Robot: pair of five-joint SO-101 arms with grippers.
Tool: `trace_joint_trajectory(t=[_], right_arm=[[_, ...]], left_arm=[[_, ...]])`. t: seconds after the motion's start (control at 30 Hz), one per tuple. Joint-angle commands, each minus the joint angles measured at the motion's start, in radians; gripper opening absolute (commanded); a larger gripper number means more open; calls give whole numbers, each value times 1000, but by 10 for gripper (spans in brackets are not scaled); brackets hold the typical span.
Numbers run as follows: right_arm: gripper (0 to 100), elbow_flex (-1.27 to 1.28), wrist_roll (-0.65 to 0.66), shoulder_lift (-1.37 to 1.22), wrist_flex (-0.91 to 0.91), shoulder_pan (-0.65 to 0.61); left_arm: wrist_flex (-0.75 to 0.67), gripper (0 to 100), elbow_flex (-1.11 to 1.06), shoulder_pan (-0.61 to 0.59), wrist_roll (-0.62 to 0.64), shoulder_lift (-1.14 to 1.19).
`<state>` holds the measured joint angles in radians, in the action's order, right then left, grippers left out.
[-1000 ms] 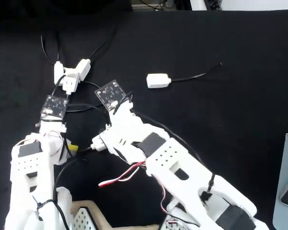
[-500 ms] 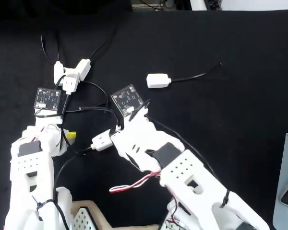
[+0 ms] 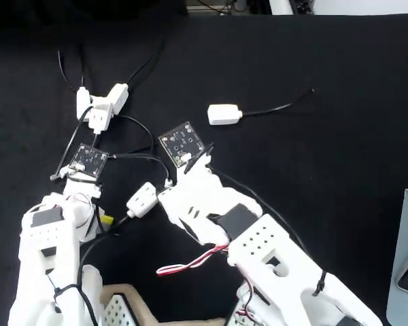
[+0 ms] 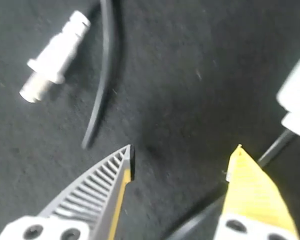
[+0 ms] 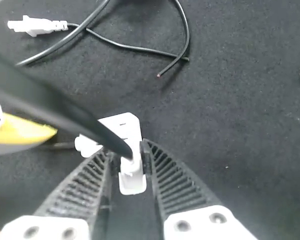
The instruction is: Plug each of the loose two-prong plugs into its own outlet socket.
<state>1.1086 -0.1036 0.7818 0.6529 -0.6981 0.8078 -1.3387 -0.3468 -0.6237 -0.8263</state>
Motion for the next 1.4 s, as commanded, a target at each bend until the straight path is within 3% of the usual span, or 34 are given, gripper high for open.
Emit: trace_joint_trajectory(t=[0.0,0.2,0.27,0.53,0.7,0.93,1.37], right_arm=[[12,-8,-12,25,-23,15],[12,-5,-2,18,-89,12],[12,-4,57,18,-104,11],[12,-22,164,10,-109,-61],[12,-15,157,-113,-238,-75],[11,-22,163,-329,-436,-74],[11,-13,163,-369,-480,-68]], left_arm=[[97,302,99,1,-3,-17],[112,302,156,-1,75,-17],[110,302,159,-1,106,-17],[106,302,162,2,327,-17],[-18,302,107,-2,443,-17],[-17,302,104,-2,453,-17],[-15,302,99,-2,453,-17]])
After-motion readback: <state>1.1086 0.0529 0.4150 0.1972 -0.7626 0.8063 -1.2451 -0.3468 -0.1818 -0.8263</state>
